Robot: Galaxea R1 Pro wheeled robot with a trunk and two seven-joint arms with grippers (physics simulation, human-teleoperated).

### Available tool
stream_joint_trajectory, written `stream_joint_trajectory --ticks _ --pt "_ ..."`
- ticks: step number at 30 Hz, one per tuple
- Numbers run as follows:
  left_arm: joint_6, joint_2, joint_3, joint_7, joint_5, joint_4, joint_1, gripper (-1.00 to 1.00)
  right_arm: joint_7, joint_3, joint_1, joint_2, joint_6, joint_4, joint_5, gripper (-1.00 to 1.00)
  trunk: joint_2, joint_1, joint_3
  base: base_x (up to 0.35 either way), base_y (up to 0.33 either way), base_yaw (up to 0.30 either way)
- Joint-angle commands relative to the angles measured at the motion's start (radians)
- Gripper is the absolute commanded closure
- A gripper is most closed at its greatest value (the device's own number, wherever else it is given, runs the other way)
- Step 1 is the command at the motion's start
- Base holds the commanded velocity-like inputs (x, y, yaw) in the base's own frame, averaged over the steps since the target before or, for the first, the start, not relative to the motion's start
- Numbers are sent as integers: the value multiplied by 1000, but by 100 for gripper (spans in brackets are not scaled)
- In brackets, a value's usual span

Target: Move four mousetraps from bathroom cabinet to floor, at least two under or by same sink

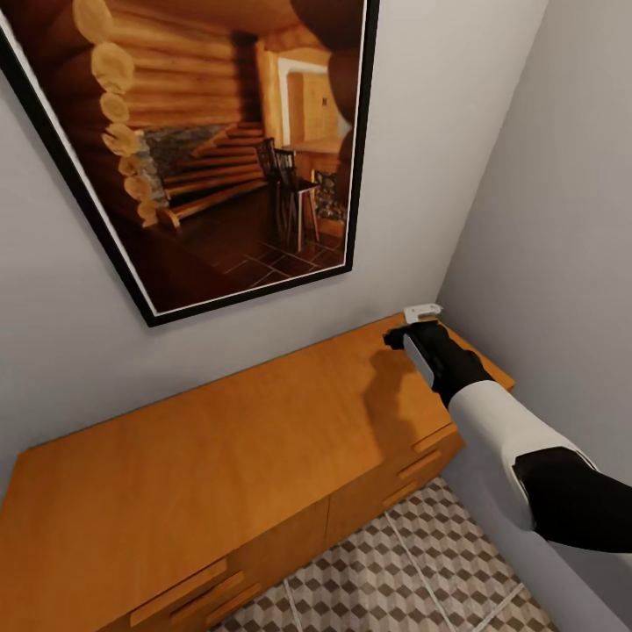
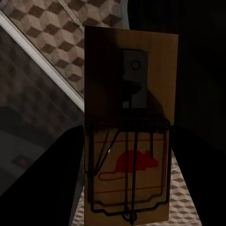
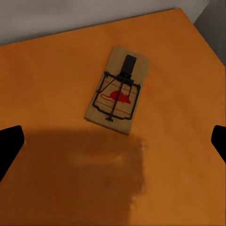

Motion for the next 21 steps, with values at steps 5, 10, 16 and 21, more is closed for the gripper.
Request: stream_joint_trajectory --ticks 5,10,16,21 --pt "-7 -1 -8 2 8 4 0 100 29 7 0 -3 1 -8 -8 -100 -2 1 -2 0 0 0" --pt "-7 0 -8 2 8 3 1 100 33 6 0 -3 1 -10 -8 -100 -2 1 -7 0 0 0" --pt "-1 1 -8 2 8 4 1 100 34 6 0 -2 1 -10 -9 -100 -2 1 -16 0 0 0" --pt "0 1 -8 2 8 4 1 100 34 6 0 -2 1 -10 -8 -100 -2 1 -24 0 0 0"
